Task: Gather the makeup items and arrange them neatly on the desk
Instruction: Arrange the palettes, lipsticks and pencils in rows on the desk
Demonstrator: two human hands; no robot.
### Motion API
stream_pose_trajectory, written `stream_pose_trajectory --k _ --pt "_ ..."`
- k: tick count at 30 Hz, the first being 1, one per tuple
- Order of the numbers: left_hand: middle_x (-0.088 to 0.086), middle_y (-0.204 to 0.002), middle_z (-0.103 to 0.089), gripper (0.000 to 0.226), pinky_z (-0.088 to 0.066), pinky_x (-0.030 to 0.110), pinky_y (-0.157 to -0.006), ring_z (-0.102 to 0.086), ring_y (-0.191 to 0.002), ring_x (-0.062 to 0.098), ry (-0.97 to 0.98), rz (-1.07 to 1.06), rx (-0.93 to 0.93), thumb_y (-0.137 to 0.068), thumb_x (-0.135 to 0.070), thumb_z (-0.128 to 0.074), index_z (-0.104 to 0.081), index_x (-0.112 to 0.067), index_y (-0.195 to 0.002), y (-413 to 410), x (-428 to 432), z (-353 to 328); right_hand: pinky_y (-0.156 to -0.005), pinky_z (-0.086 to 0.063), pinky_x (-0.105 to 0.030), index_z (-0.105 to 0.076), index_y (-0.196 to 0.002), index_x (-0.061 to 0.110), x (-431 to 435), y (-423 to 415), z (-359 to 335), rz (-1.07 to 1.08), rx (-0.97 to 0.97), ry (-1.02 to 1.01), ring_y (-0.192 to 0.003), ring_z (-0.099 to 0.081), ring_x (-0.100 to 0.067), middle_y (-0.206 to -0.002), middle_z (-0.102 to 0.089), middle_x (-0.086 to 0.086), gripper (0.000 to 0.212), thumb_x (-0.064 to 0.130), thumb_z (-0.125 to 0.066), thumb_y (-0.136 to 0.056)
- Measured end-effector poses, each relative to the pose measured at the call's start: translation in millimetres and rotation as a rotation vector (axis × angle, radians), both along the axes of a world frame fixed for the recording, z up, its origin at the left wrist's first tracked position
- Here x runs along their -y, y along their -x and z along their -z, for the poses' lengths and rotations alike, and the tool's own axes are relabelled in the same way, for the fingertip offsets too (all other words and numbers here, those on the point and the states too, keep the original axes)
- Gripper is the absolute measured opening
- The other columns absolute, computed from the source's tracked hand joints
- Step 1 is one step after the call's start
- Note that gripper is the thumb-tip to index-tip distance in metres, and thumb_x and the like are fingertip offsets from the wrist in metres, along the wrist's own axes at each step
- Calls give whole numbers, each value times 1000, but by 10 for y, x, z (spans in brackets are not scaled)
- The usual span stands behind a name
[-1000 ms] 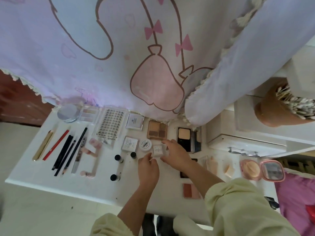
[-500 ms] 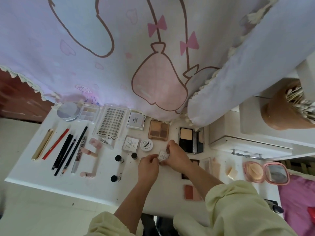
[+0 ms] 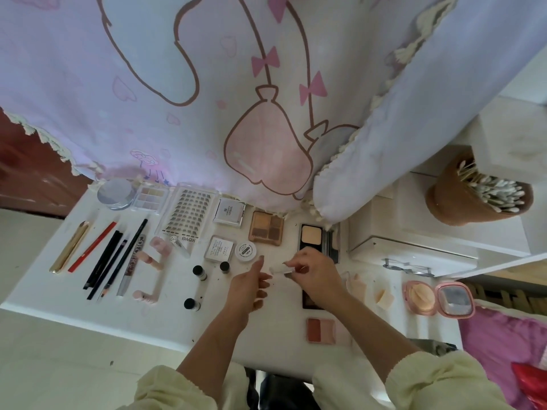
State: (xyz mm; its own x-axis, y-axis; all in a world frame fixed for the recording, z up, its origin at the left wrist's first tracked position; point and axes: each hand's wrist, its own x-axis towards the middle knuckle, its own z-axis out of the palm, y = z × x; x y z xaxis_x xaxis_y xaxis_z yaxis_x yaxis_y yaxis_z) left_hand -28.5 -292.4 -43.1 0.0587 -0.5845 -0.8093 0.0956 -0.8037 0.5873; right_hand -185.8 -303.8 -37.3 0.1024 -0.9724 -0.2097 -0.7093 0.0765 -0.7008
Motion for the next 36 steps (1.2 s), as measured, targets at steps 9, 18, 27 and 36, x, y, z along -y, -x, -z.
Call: stream_pose_trajectory --k 9,18,27,36 --pt "3 -73 -63 26 -44 24 -66 -58 -65 9 173 -19 -249 -87 -28 -68 -68 -3 -95 83 25 -214 -80 -52 -14 -75 -98 10 -111 80 -372 140 238 114 -87 -64 -7 -98 -67 1 30 -9 -64 -77" --pt "4 -88 -71 27 -50 25 -76 -62 -79 11 298 8 -295 -85 -32 -69 -74 -9 -97 89 28 -345 -68 -57 -23 -70 -95 7 -148 167 -564 364 590 -141 -75 -72 -20 -84 -75 -11 16 9 -77 -80" --pt "0 -93 -71 41 -50 25 -79 -63 -82 10 385 21 -294 -82 -44 -67 -73 -8 -100 140 48 -456 -57 -57 -20 -68 -96 -5 -134 210 -634 615 1101 -521 -59 -66 -13 -73 -69 -14 14 6 -65 -88" --pt "-5 -90 -72 35 -49 27 -80 -64 -91 13 427 25 -300 -75 -40 -71 -72 -17 -101 162 1 -491 -55 -56 -19 -67 -100 -6 -174 249 -669 608 1160 -612 -58 -64 -12 -72 -68 -12 20 10 -64 -88"
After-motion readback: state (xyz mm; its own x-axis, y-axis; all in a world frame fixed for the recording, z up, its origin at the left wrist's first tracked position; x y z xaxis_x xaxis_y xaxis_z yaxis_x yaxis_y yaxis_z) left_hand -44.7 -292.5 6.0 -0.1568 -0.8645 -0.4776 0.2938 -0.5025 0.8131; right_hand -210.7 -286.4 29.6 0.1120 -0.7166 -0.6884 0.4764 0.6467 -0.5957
